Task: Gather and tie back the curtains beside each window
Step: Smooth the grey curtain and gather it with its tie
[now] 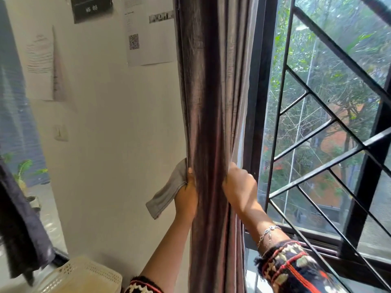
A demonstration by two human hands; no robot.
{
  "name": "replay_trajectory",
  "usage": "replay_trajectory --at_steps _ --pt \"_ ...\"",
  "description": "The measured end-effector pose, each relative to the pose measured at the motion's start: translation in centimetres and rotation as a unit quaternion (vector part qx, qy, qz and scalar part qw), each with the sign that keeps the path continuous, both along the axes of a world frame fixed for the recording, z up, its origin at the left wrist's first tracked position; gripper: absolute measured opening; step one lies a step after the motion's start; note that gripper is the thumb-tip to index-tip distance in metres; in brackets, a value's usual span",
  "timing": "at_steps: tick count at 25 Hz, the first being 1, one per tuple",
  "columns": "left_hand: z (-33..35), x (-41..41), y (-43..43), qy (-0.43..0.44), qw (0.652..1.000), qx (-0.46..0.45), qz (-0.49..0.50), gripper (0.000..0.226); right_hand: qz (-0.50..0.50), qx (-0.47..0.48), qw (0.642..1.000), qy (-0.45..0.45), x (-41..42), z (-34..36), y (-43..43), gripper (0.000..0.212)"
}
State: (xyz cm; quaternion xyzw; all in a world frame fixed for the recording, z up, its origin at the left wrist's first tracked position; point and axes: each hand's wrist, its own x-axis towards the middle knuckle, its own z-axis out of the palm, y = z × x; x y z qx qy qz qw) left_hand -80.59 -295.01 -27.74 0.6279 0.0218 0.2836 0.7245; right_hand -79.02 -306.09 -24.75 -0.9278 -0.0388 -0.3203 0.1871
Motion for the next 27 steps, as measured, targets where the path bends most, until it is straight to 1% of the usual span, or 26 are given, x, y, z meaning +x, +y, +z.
replay_trajectory --at_steps 2,5,9,14,16,17,19,20,21,23,24,25,26,27 --pt "-0.1 -0.5 -0.6 -0.023 0.999 -0.01 -0.022 0.021 0.002 -0.01 1.0 -0.003 0.0 -0.2 1.0 0.014" --pt "-0.3 -0.8 -1.5 -0.037 0.998 -0.005 -0.041 0.023 0.027 -0.037 0.999 -0.027 -0.2 -0.9 2.0 0.007" --pt "-0.3 -1.0 -2.3 -0.01 0.995 -0.009 -0.096 0.034 0.047 -0.063 0.996 -0.03 -0.8 -2.2 2.7 0.02" --pt "-0.1 -1.0 -2.4 -0.005 0.997 -0.009 -0.082 0.033 0.047 -0.072 0.996 -0.012 -1.7 -3.3 2.9 0.019" --pt "-0.2 -1.3 -2.6 -0.008 0.995 -0.001 -0.097 0.04 0.05 -0.079 0.996 -0.01 -1.9 -3.0 2.9 0.021" --pt "-0.4 -1.4 -2.7 -0.006 0.994 0.013 -0.106 0.047 0.057 -0.086 0.995 -0.001 -2.0 -3.0 2.9 0.021" --pt "-0.6 -1.5 -2.8 0.012 0.994 0.057 -0.093 0.061 0.082 -0.089 0.992 0.029 -2.0 -2.9 2.8 0.014" --pt "-0.5 -1.3 -2.8 0.02 0.994 0.068 -0.079 0.059 0.087 -0.09 0.991 0.038 -2.1 -2.9 2.7 0.011" --pt "-0.5 -1.0 -2.7 0.023 0.995 0.067 -0.069 0.053 0.088 -0.098 0.991 0.033 -2.2 -2.9 2.5 0.012" --pt "-0.3 -0.8 -2.5 0.023 0.996 0.046 -0.076 0.04 0.09 -0.119 0.989 0.006 -2.0 -3.5 2.1 0.032" --pt "-0.2 -0.7 -2.3 0.015 0.996 0.029 -0.083 0.034 0.104 -0.115 0.988 -0.007 -2.0 -3.7 1.7 0.039" --pt "-0.2 -0.5 -2.2 0.002 0.996 0.006 -0.088 0.028 0.136 -0.089 0.987 -0.011 -1.9 -3.9 1.3 0.041" --pt "-0.2 -0.4 -2.0 -0.012 0.995 -0.019 -0.093 0.021 0.182 -0.033 0.983 -0.006 -2.0 -4.0 0.9 0.042" --pt "-0.3 -0.2 -1.7 -0.026 0.994 -0.037 -0.098 0.018 0.235 0.051 0.971 -0.001 -2.0 -4.2 0.4 0.043"
